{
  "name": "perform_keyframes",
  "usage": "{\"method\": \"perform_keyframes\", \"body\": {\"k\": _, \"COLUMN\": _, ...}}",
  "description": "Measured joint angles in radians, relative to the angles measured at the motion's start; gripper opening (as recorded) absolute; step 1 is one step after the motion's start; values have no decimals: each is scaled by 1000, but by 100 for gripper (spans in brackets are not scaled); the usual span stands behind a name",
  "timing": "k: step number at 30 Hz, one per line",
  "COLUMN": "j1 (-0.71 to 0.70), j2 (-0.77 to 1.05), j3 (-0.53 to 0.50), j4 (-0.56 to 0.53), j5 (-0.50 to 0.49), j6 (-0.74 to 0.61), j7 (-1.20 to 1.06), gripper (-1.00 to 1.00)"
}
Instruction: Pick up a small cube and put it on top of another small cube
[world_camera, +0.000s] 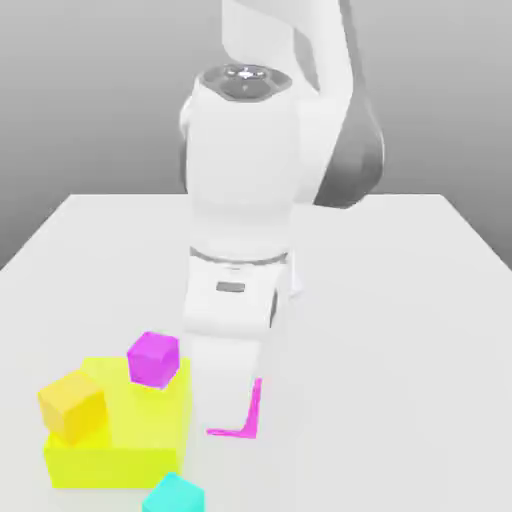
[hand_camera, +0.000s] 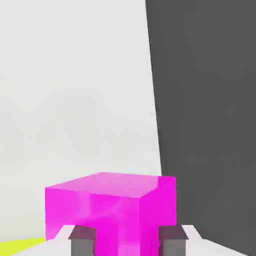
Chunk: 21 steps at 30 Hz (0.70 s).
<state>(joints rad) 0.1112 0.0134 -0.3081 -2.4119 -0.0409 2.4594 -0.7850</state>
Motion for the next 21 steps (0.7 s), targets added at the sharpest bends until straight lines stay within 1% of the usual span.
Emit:
{"method": "perform_keyframes", "body": {"k": 4, "j1": -149, "j2": -46, "j3": -70, "j4": -17, "j5": 7, "j6": -49, "j7": -140, "gripper": -100}}
{"method": "perform_keyframes", "body": {"k": 6, "j1": -195, "j2": -48, "j3": -84, "j4": -24, "j5": 19, "j6": -53, "j7": -191, "gripper": -100}}
{"method": "perform_keyframes", "body": {"k": 11, "j1": -170, "j2": 19, "j3": -79, "j4": -40, "j5": 71, "j6": 23, "j7": -242, "gripper": -100}}
{"method": "perform_keyframes", "body": {"k": 14, "j1": -182, "j2": 76, "j3": -79, "j4": -52, "j5": 106, "j6": 86, "j7": -268, "gripper": -100}}
{"method": "perform_keyframes", "body": {"k": 15, "j1": -184, "j2": 90, "j3": -77, "j4": -56, "j5": 114, "j6": 101, "j7": -274, "gripper": 100}}
{"method": "perform_keyframes", "body": {"k": 21, "j1": -185, "j2": 96, "j3": -77, "j4": -57, "j5": 118, "j6": 110, "j7": -278, "gripper": 100}}
